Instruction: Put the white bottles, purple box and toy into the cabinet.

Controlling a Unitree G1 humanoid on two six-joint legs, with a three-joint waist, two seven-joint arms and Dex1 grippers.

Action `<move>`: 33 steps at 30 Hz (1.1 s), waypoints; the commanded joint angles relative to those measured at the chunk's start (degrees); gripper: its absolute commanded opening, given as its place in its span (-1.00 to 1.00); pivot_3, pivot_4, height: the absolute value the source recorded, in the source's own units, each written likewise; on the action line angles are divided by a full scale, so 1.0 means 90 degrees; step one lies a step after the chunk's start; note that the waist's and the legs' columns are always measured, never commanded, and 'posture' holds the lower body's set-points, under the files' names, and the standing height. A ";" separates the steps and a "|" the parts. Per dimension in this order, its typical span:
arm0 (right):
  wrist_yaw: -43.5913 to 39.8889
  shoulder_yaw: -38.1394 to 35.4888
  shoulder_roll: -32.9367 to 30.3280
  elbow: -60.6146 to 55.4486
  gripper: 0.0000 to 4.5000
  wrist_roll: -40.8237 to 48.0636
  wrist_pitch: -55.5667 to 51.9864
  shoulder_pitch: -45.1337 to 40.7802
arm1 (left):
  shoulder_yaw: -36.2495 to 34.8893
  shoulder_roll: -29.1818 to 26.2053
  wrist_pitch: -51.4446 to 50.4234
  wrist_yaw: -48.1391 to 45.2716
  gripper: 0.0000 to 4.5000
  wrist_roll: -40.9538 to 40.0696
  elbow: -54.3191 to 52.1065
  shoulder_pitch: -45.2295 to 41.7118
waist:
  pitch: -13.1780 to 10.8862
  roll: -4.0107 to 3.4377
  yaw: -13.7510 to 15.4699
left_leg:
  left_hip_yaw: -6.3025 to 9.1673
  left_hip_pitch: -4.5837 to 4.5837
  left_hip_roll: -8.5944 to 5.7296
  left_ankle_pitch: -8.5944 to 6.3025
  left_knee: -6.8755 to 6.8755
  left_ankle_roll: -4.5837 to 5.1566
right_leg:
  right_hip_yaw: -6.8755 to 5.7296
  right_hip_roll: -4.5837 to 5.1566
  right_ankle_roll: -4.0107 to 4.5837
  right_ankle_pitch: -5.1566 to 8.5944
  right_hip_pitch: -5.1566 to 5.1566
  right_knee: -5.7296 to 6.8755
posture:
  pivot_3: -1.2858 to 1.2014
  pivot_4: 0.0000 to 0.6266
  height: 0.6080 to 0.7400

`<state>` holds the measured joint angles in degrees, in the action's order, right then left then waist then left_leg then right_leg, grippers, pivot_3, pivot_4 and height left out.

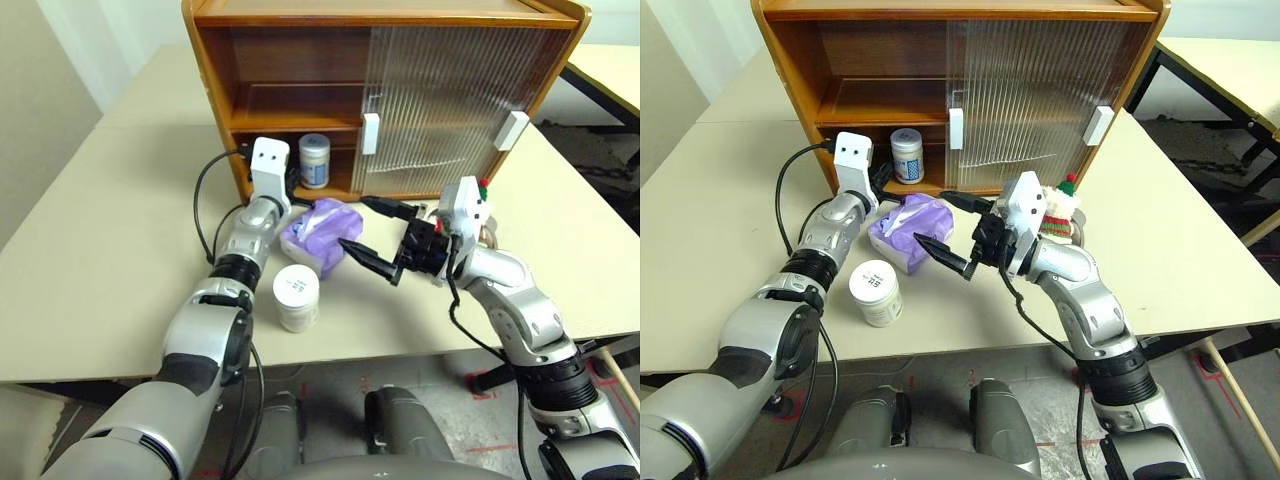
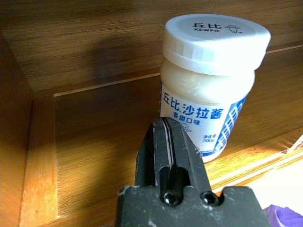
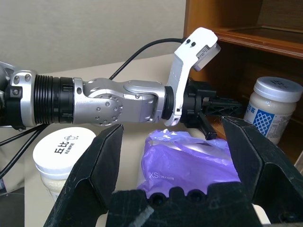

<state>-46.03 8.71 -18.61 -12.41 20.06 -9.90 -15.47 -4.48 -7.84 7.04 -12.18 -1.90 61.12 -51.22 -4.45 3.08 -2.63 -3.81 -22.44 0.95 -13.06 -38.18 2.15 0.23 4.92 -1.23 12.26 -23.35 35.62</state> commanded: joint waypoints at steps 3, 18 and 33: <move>-0.0013 0.0069 -0.0033 -0.0038 1.00 -0.0079 0.0089 0.0026 | 0.0004 -0.0087 0.0021 0.0044 -0.99 0.0062 0.0103 -0.0156 | 0.0000 0.0000 0.0000 | 0.0000 0.0000 0.0000 0.0000 0.0000 0.0000 | 0.0000 0.0000 0.0000 0.0000 0.0000 0.0001 | -0.03 -0.96 1.00; 0.0081 0.0001 -0.0146 -0.0253 1.00 -0.0064 0.0010 0.0187 | 0.0028 -0.0258 0.0157 0.0030 -0.99 0.0149 0.0951 -0.0778 | 0.0000 0.0001 -0.0118 | 0.0000 -0.0001 0.0000 0.0000 0.0000 0.0000 | 0.0000 0.0000 -0.0002 0.0001 0.0000 -0.0002 | -0.06 -0.95 1.00; 0.0243 -0.0026 -0.0210 -0.0416 1.00 -0.0069 0.0013 0.0291 | 0.0052 0.0098 0.0046 -0.0536 -0.99 0.0186 0.1302 -0.1136 | 0.0002 0.0003 -0.0299 | 0.0001 -0.0004 -0.0002 0.0000 0.0001 0.0000 | -0.0001 0.0003 -0.0004 0.0002 0.0001 -0.0005 | -0.09 -0.96 1.00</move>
<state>-44.06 8.66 -19.91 -15.20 20.04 -9.92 -13.00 -4.39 -7.55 8.09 -16.35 -1.05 71.27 -60.33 -4.43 3.11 -5.33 -3.80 -22.47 0.94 -13.06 -38.17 2.15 0.23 4.94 -1.27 12.28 -23.34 35.57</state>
